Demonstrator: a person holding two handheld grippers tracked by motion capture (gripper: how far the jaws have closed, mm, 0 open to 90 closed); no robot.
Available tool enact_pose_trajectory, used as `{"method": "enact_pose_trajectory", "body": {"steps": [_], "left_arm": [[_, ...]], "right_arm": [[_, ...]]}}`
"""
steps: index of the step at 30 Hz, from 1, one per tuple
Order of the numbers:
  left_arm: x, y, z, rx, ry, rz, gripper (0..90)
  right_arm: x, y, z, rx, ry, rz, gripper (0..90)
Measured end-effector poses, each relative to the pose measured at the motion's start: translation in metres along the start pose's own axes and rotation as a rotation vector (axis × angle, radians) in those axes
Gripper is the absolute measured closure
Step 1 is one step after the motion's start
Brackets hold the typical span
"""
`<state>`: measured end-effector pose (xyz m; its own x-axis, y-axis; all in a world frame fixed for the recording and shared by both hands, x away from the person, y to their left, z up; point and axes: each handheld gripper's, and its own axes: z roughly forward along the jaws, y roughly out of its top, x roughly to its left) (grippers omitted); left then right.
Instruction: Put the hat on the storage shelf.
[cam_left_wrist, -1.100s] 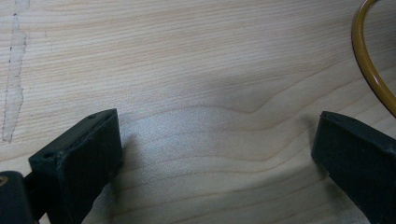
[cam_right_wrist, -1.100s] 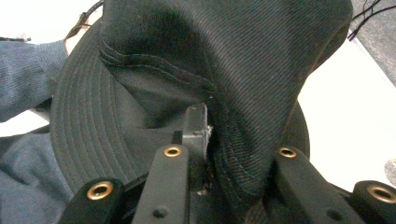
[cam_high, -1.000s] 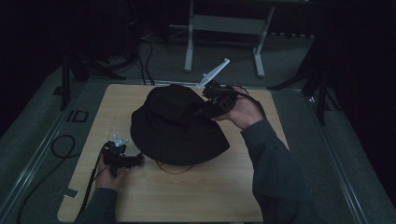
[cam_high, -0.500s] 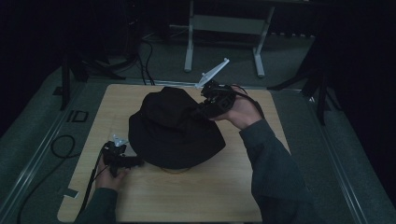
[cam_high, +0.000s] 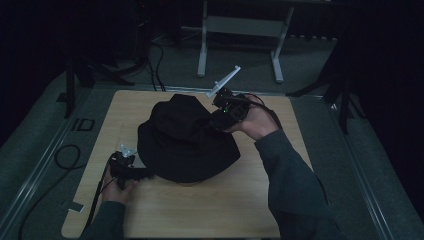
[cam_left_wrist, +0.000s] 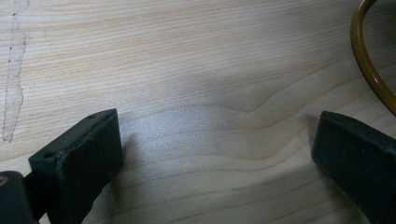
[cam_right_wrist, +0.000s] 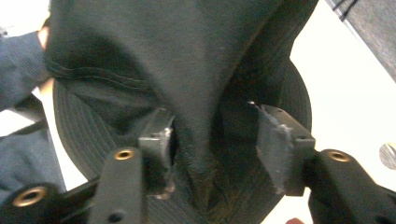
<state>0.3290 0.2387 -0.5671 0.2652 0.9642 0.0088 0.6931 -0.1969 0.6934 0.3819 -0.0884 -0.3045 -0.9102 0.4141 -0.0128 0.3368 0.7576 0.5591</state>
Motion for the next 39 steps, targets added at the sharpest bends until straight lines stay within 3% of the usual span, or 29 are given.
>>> {"method": "enact_pose_trajectory", "body": {"steps": [3, 6, 15, 21, 25, 31, 34, 39], "left_arm": [[0.000, 0.000, 0.000, 0.000, 0.001, -0.001, 1.8], [0.000, 0.000, 0.000, 0.000, 0.001, -0.001, 1.8], [0.000, -0.001, -0.001, 0.001, 0.003, -0.004, 1.8], [0.000, -0.001, -0.001, 0.001, 0.004, -0.005, 1.8], [0.000, -0.001, -0.001, 0.000, 0.004, -0.005, 1.8], [0.000, -0.001, -0.001, 0.000, 0.004, -0.005, 1.8], [0.000, -0.001, -0.001, 0.000, 0.004, -0.005, 1.8], [0.000, -0.001, -0.001, 0.000, 0.004, -0.005, 1.8]], "right_arm": [[0.001, -0.002, 0.000, 0.033, -0.008, 0.012, 34.3], [0.002, -0.004, -0.002, 0.051, -0.002, 0.031, 30.4], [-0.004, -0.016, -0.008, 0.016, -0.026, 0.054, 20.5], [-0.008, -0.027, -0.014, -0.011, -0.024, 0.066, 19.5], [-0.009, -0.032, -0.015, 0.005, -0.037, 0.069, 19.3], [-0.008, -0.043, -0.016, 0.007, -0.013, 0.070, 19.3], [-0.004, -0.047, -0.016, 0.022, 0.012, 0.057, 24.4], [-0.003, -0.057, -0.013, 0.038, -0.011, 0.055, 27.4]]}}
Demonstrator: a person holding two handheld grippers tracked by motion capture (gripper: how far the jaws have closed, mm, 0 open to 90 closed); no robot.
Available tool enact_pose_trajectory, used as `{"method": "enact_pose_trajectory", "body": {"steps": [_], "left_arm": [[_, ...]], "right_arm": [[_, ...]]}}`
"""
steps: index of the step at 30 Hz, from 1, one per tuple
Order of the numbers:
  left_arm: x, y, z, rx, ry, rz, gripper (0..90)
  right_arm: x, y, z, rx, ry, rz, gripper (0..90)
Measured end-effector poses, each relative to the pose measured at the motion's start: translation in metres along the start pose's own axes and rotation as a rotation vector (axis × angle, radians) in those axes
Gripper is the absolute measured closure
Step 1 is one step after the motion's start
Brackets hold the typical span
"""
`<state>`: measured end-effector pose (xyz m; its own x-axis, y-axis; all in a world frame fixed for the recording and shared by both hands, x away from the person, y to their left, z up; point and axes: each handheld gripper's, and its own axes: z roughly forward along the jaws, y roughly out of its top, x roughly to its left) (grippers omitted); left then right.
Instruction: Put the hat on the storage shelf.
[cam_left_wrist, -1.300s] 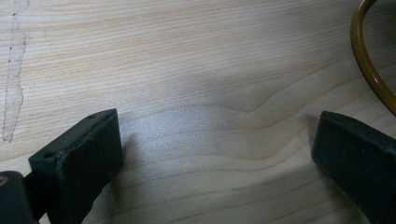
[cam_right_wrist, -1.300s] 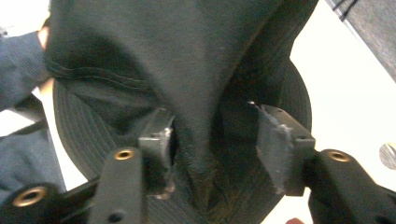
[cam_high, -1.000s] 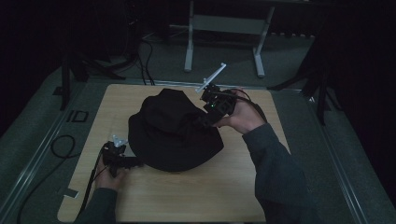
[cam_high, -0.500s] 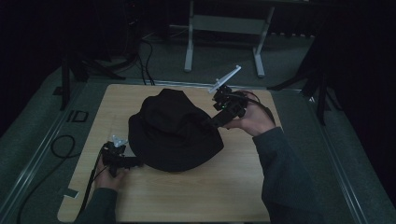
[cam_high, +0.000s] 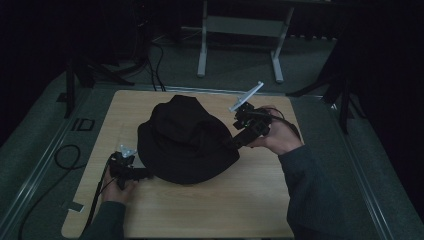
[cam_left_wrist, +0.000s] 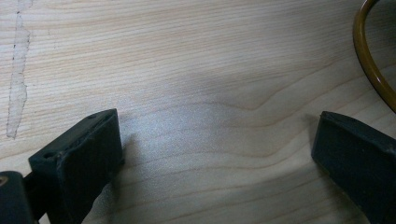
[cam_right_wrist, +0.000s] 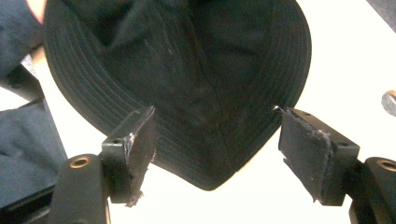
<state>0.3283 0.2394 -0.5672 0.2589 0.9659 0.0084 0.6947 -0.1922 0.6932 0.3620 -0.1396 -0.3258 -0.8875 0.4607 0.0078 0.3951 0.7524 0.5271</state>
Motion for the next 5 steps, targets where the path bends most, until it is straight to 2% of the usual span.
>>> {"method": "enact_pose_trajectory", "body": {"steps": [5], "left_arm": [[0.0000, 0.0001, 0.0000, 0.000, 0.001, -0.001, 1.8]], "right_arm": [[-0.0071, -0.0110, 0.0003, -0.017, -0.024, 0.026, 29.1]]}}
